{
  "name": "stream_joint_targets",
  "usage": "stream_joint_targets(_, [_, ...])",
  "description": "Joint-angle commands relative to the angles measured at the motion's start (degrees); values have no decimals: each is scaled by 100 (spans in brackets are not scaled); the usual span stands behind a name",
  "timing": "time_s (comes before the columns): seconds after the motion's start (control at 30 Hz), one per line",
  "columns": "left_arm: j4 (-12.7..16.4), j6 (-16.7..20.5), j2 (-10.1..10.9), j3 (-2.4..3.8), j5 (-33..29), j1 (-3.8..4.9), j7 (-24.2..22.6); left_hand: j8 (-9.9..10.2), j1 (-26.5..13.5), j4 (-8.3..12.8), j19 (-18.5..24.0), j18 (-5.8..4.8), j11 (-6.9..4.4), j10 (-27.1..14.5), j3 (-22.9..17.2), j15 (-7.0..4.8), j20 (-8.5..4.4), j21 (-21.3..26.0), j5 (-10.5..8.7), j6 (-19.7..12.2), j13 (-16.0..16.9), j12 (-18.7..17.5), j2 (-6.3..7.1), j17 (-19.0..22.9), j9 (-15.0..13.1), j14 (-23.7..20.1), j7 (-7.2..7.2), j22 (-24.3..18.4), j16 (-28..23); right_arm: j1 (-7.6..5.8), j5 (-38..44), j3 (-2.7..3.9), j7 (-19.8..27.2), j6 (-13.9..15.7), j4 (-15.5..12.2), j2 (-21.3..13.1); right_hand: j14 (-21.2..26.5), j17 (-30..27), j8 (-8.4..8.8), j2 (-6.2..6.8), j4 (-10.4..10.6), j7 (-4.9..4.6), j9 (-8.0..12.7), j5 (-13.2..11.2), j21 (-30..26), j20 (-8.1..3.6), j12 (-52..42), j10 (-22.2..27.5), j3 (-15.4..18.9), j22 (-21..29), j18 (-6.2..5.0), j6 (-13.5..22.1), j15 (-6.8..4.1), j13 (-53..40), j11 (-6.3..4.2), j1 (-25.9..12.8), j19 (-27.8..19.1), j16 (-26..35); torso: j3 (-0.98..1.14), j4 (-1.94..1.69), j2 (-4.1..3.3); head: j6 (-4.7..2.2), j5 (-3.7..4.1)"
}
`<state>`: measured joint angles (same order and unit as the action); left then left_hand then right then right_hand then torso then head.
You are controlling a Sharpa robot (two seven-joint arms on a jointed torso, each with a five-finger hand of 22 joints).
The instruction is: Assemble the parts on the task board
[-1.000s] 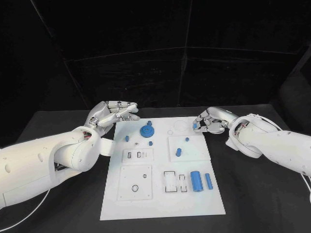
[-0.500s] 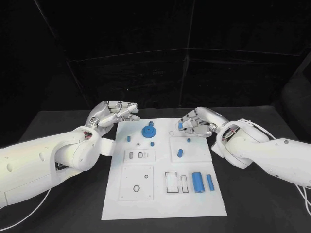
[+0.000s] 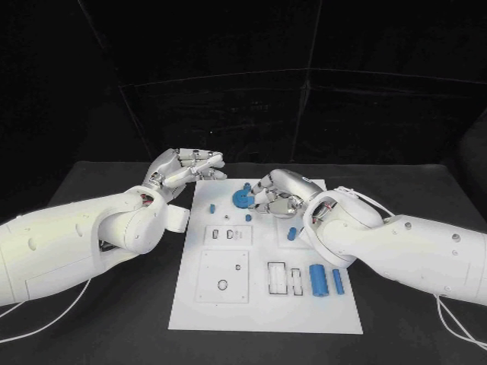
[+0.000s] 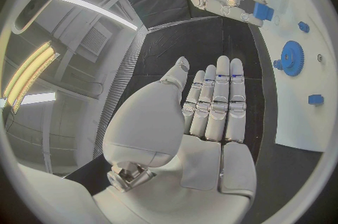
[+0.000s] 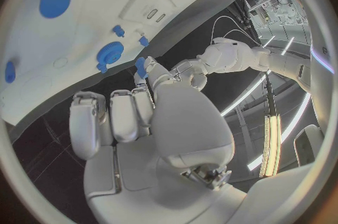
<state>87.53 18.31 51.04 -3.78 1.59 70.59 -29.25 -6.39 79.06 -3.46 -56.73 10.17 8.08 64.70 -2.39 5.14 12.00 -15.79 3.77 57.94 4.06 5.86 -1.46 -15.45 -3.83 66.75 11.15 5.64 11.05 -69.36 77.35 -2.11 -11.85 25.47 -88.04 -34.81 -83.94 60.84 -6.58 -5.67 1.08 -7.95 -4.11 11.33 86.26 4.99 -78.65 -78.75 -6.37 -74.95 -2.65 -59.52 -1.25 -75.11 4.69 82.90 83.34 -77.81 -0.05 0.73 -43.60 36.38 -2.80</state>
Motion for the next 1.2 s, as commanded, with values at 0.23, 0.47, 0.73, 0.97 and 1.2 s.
stream_joint_targets(0.23, [-2, -13, 25, 5, -85, 15, -41, 22, 2, 22, 14, 39, -15, 44, 1, 14, -10, 21, -16, 41, -6, -29, -57, -8, 4, 40, -2, -9, -41, 32, 506, -175, -257, -422, 146, 356, -141, -2, -16, 32, 68, 51, -5, 18, 37, -3, 25, -212, -101, -714, 80, -94, -34, -184, -214, -105, 56, -17, 1, 15, -3, 83, -91])
stream_joint_targets(0.47, [1, -7, 25, 6, -91, 18, -45, 22, 2, 22, 14, 39, -15, 44, 1, 14, -10, 21, -16, 41, -6, -29, -57, -8, 4, 40, -2, -9, -41, 139, 700, -210, -315, -556, 217, 520, -142, 0, -12, 45, 70, 50, -4, 20, 35, -3, 31, -208, -107, -712, 79, -90, -33, -180, -213, -122, 53, -18, 12, 11, 1, 115, -102])
stream_joint_targets(0.73, [-6, -11, 19, 6, -92, 18, -46, 22, 2, 22, 14, 39, -15, 44, 1, 14, -10, 21, -16, 41, -6, -29, -57, -8, 4, 40, -2, -9, -41, 199, 794, -216, -394, -659, 255, 593, -141, -4, -7, 61, 72, 49, -3, 20, 36, -2, 35, -205, -115, -714, 79, -87, -32, -178, -211, -140, 55, -16, 13, 13, 2, 142, -128])
stream_joint_targets(0.97, [-18, -19, 12, 6, -92, 18, -44, 24, 1, 23, 13, 39, -15, 46, 2, 14, -11, 22, -16, 42, -7, -33, -55, -8, 4, 42, -2, -10, -46, 216, 874, -218, -466, -710, 253, 589, -141, -4, -7, 61, 72, 49, -3, 20, 36, -2, 35, -205, -115, -714, 79, -87, -32, -178, -211, -140, 55, -16, 13, 18, 1, 162, -140])
stream_joint_targets(1.2, [-35, -26, 1, 6, -92, 18, -38, 24, 1, 23, 13, 39, -15, 46, 2, 14, -11, 22, -16, 42, -7, -33, -55, -8, 4, 42, -2, -10, -46, 227, 909, -218, -534, -785, 223, 587, -141, -4, -5, 86, 72, 49, -3, 24, 35, -1, 34, -206, -124, -713, 79, -88, -32, -182, -211, -162, 54, -16, 13, 13, 1, 187, -147])
